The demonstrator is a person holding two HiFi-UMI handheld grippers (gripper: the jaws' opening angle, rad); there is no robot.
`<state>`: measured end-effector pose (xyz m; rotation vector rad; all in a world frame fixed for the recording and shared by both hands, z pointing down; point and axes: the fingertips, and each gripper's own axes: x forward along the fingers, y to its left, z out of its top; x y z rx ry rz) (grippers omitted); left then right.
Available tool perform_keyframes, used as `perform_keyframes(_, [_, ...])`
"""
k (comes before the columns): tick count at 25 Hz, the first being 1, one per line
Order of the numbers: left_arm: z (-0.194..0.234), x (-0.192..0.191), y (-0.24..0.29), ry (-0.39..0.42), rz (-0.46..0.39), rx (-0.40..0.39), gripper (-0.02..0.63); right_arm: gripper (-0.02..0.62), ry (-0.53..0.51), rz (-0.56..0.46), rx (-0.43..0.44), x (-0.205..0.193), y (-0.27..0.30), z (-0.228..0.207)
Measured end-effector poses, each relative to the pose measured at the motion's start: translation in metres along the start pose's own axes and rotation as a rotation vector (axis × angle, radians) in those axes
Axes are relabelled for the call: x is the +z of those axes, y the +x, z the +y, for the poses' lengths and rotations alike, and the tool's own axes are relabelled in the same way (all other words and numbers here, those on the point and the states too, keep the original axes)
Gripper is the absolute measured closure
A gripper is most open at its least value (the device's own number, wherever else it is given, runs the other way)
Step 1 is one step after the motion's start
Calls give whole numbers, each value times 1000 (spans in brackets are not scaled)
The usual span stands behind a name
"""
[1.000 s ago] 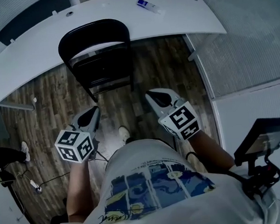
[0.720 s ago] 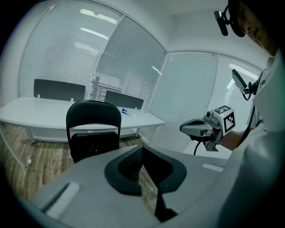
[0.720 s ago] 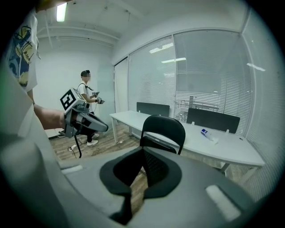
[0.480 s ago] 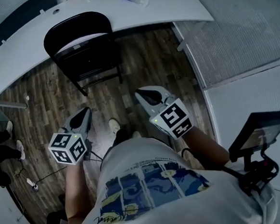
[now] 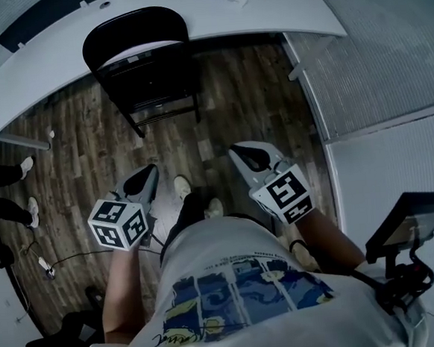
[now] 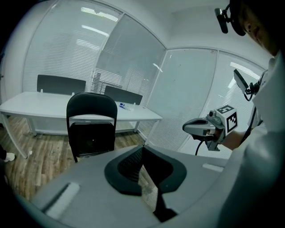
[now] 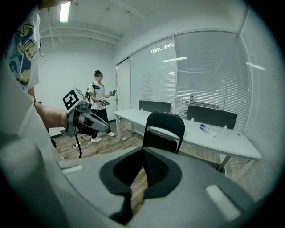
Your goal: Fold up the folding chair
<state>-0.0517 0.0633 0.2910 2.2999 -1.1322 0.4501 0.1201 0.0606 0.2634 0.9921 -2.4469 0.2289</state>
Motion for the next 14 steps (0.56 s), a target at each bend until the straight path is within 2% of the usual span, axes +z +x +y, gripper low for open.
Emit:
perform_keyframes(9, [3,-8,0,-17,24,4,601,594,18,20,0,-11,2,3])
perform_keyframes(14, [5,6,-5,-18,30,-18,601,594,24,44,-17,1,2,3])
